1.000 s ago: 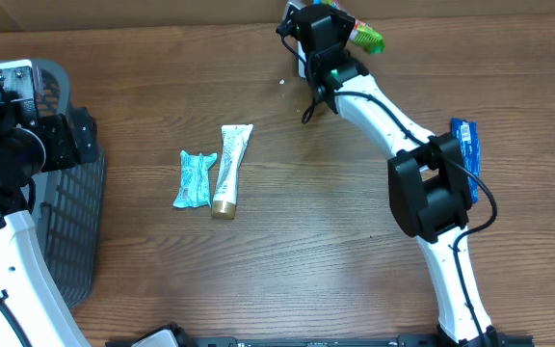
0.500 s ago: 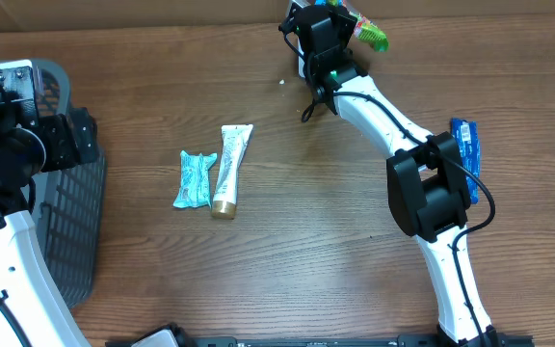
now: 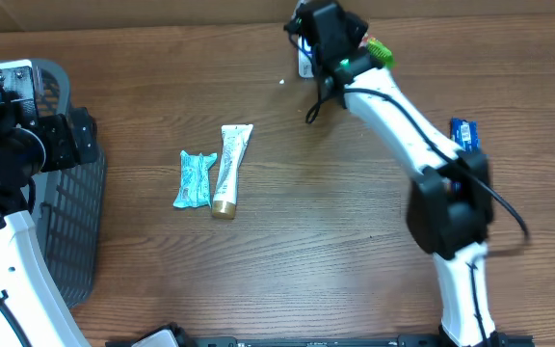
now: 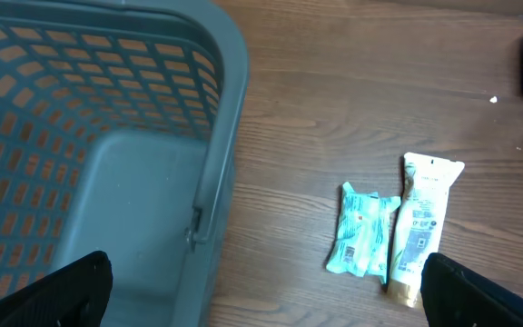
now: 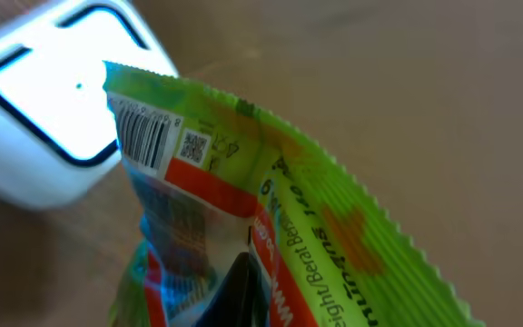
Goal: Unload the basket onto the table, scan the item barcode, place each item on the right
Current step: 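Move the snack bag right and drop it beside the blue bar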
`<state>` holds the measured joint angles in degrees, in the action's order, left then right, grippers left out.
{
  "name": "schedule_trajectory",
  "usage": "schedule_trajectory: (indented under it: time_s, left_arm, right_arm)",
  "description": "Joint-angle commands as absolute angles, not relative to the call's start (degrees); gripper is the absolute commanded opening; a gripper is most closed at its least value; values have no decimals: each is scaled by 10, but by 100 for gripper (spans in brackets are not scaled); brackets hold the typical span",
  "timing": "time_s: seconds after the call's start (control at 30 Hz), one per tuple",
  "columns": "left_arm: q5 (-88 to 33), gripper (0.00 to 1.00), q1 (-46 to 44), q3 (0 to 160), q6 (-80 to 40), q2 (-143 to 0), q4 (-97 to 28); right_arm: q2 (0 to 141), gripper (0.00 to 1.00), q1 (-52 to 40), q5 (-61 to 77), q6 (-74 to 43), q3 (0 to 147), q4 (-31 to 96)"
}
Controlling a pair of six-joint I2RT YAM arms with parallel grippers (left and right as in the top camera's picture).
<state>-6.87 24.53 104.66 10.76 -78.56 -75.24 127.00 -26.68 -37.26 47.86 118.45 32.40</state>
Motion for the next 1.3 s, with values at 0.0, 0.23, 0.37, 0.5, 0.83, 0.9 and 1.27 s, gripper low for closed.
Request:
schedule_trajectory:
  time_s: [0.0,0.23,0.37,0.5,0.83,0.9,1.27]
  left_arm:
    - [-73,100,247,1054,118,-787,-752]
    - [-73,99,247,1054,118,-787,-752]
    - [-73,100,247,1054,118,-787,-752]
    - [-73,100,247,1054,118,-787,-752]
    - [-73,100,247,1054,118,-787,-752]
    - [-73,100,247,1054,118,-787,-752]
    - [-73,100,247,1054,118,-787,-752]
  right_arm:
    - [1108,4,-270,-277,309,1200,415]
    - [982,4,-203,-20,81,1200,693]
    - [981,4,-120,46,72,1199,778]
    - [1001,4,-39,65,72,1193,778]
    - [1049,4,145,299,72,1007,638]
    - [1049,4,168,321,63,950,591]
    - [1050,20,257,260,-35,776,411]
